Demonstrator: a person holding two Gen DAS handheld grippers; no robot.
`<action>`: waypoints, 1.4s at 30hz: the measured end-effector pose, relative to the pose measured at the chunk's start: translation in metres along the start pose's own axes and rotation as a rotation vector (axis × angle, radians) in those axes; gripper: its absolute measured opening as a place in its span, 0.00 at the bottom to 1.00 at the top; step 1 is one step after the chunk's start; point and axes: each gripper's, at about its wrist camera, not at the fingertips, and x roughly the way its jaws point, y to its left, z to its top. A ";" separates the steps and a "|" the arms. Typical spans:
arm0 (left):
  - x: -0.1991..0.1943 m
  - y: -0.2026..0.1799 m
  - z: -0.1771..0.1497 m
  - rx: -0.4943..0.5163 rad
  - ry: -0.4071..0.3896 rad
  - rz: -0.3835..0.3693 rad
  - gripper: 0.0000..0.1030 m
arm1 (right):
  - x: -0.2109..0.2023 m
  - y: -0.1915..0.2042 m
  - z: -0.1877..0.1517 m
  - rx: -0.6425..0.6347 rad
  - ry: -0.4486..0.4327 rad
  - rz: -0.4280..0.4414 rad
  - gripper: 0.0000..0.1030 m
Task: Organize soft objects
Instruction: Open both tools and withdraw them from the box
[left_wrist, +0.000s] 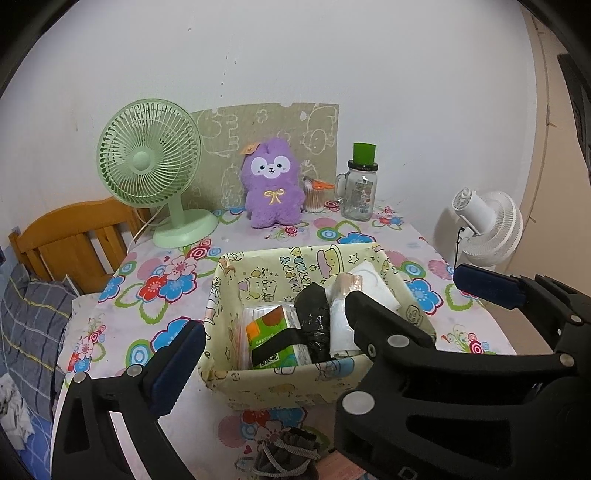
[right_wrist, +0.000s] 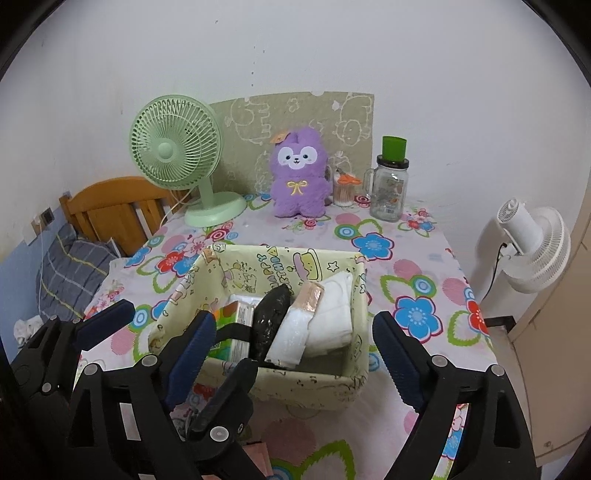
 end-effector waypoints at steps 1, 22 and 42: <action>-0.002 0.000 -0.001 0.000 -0.003 -0.001 0.99 | -0.002 0.001 -0.001 0.000 -0.003 -0.002 0.87; -0.038 -0.009 -0.022 0.019 -0.041 -0.002 1.00 | -0.038 0.006 -0.025 -0.001 -0.040 -0.013 0.87; -0.050 -0.013 -0.063 0.044 -0.035 0.000 1.00 | -0.051 0.012 -0.068 0.003 -0.018 -0.018 0.87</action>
